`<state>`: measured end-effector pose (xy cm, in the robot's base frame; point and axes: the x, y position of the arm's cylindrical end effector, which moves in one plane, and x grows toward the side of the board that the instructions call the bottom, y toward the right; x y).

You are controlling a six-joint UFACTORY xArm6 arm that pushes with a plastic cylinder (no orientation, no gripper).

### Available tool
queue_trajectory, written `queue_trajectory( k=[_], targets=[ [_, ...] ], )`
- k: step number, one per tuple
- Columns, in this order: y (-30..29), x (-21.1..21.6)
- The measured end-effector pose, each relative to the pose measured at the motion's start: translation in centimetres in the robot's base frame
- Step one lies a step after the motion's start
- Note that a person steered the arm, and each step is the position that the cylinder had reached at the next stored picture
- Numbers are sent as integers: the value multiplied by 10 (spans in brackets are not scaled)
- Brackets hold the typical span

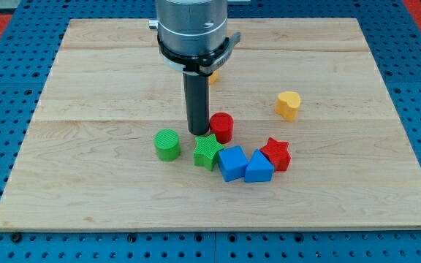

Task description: Move the group of blocks down a bit

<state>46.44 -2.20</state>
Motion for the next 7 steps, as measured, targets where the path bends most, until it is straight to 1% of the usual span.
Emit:
queue_trajectory(
  k=[1,2,4,5,6,7],
  targets=[
    [0,3],
    [1,-4],
    [1,-39],
    [1,-49],
    [21,-38],
    [44,-14]
  ],
)
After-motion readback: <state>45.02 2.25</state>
